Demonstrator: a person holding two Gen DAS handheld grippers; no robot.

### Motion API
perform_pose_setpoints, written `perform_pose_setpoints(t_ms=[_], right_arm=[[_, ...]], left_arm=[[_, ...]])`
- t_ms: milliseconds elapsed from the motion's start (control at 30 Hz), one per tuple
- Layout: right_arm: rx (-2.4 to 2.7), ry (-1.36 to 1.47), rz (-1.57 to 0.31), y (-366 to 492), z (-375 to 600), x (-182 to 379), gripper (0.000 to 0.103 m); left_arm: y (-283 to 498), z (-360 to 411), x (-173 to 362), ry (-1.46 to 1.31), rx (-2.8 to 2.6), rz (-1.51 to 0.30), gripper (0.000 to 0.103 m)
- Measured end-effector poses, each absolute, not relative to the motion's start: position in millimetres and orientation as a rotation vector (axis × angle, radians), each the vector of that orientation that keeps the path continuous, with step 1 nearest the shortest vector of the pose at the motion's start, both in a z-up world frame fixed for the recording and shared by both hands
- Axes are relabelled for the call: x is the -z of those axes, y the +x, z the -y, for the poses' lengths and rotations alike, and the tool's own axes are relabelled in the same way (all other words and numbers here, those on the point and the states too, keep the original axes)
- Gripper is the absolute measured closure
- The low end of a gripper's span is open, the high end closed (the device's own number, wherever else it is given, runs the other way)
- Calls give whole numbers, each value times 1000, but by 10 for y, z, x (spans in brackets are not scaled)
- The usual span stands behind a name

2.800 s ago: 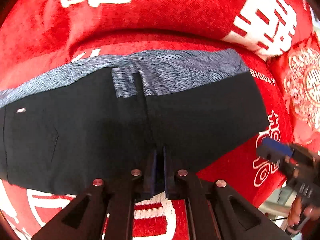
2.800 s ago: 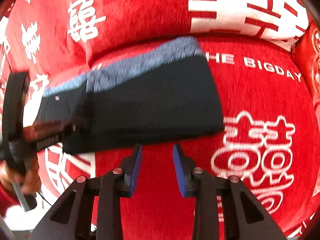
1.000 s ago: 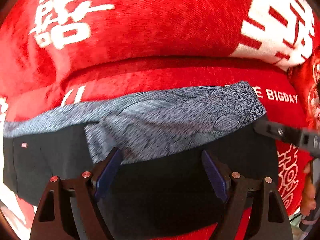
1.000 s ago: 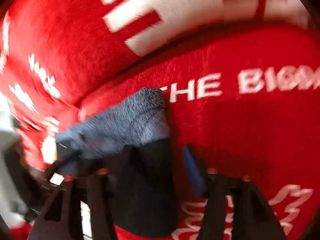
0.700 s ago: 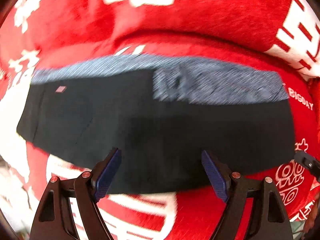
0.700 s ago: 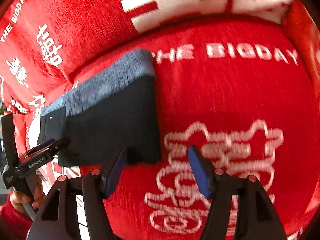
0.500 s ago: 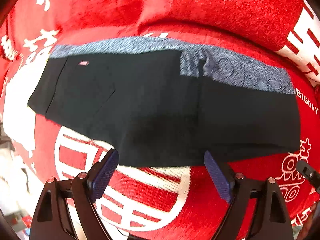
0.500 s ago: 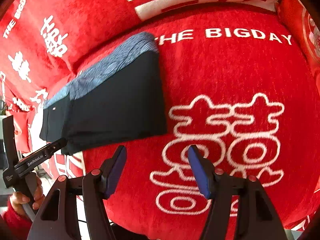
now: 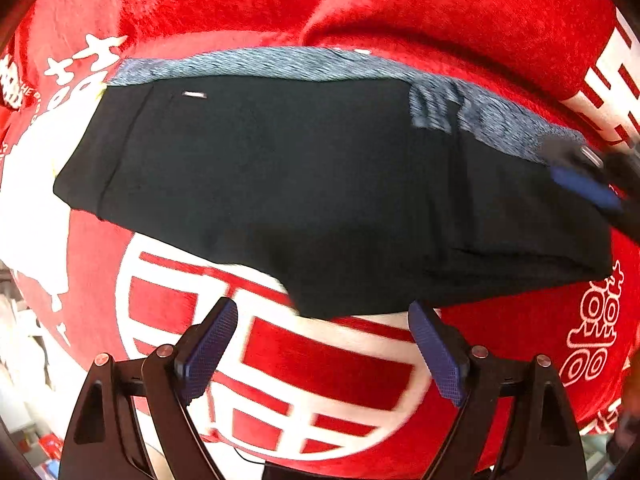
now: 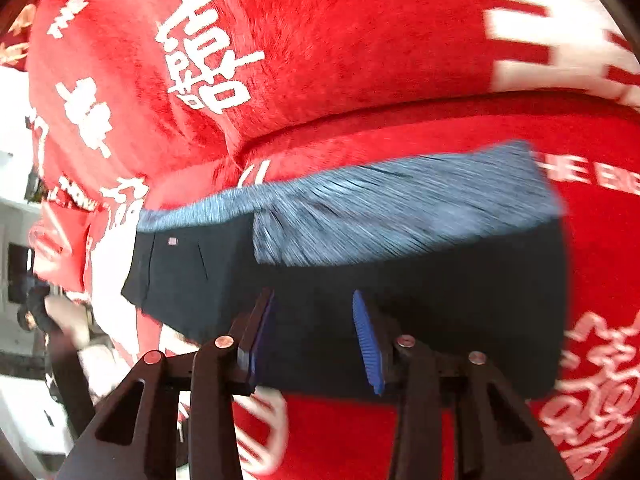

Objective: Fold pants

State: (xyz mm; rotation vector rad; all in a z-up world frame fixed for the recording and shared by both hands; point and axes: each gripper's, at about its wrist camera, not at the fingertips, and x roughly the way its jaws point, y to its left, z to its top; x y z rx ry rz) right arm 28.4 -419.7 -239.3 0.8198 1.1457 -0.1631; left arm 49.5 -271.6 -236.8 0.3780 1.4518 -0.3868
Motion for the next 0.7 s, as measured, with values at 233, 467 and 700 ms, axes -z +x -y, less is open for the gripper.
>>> perform_pose_setpoints(t_ms=[233, 467, 700], right_arm=[[236, 760, -1222, 736, 3772, 2714, 60], [243, 611, -1315, 637, 3358, 2556, 60], [208, 478, -1352, 719, 2892, 2331, 43]], left_arm=[[844, 2169, 2323, 355, 395, -1445, 15], [1132, 1743, 2384, 251, 355, -1488, 15], [1356, 1497, 2390, 172, 352, -1502, 15]])
